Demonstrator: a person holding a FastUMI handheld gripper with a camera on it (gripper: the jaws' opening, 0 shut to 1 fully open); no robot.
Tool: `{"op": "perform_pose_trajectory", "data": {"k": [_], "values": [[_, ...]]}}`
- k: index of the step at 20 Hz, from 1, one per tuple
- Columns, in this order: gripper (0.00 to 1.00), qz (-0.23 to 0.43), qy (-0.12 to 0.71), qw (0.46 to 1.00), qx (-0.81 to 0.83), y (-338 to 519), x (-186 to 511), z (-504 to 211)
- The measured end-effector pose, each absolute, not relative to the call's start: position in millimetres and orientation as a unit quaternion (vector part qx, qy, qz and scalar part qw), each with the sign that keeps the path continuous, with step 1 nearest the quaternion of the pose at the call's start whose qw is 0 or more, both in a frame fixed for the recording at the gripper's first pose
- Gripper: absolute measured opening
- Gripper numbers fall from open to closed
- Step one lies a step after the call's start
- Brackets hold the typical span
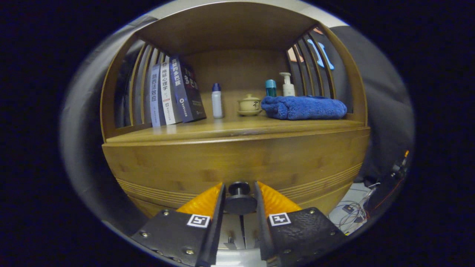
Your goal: Pull open the drawer, take out the items inside it, and place them on the countertop above the cabinet.
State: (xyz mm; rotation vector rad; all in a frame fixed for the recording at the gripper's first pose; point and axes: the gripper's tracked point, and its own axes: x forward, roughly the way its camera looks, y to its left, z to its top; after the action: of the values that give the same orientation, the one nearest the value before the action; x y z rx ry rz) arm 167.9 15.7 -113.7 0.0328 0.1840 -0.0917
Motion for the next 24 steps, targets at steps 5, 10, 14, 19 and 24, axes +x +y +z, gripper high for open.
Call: {"op": "perform_pose_trajectory", "data": {"k": [5, 10, 14, 19, 24], "values": [[0.32, -0.022, 0.136, 0.990, 0.010, 15, 159, -119], [0.32, -0.052, 0.135, 0.989, -0.005, 14, 122, -119], [0.32, -0.048, 0.134, 0.990, -0.002, 14, 81, -119], [0.32, -0.058, 0.122, 0.991, 0.005, 12, 26, -124], [0.27, -0.054, 0.115, 0.992, 0.014, 18, -8, -129]]}}
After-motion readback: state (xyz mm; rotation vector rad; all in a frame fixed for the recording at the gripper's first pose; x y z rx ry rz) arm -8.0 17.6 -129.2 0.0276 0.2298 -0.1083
